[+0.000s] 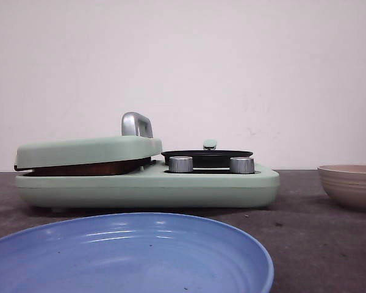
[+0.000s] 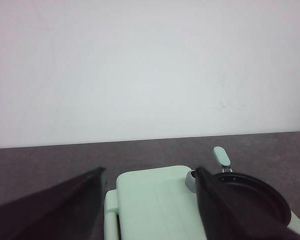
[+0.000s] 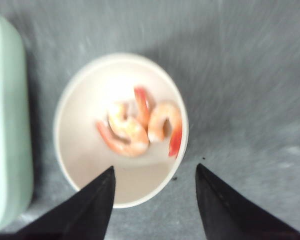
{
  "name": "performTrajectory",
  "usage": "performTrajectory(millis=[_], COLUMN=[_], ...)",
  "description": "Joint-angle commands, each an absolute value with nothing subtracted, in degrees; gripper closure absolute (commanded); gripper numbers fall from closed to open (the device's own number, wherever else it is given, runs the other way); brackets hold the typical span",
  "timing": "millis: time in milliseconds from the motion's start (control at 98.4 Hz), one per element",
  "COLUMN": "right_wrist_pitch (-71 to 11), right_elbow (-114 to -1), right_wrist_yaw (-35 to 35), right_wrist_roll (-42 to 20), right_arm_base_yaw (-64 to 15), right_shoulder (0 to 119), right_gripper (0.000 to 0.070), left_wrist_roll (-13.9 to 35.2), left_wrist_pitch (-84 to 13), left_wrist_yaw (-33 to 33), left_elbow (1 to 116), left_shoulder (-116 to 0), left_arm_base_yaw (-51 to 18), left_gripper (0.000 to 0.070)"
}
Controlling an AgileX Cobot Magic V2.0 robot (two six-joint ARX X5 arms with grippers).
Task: Make breakfast with bread and shrimp
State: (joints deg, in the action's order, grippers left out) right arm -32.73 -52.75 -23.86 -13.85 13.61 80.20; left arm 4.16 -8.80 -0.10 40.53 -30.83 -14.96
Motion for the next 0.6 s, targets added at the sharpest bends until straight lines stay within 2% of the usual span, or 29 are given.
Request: performTrajectory(millis=[0,589], right_wrist_pitch=[-32.3,-28.4], right_elbow=[-53.6,-53.6], right_wrist_yaw=[-24.0,-28.8], right_wrist_roll=[-13.9,-14.1], right_arm_base_yaw=[13.6,11.3], right_shoulder=[82.9,93.5], right_gripper=[0.0388,0.0388], left_wrist_roll=[4.1,4.1], left_wrist_pitch=[-8.1,-7.7], left_wrist_yaw=[-0.2,0.0], left_elbow=[41.2,41.2], left_shoulder=[-31.1,-34.2], left_arm_base_yaw=[-15.0,-15.0], left_gripper=[0.0385,0.0385])
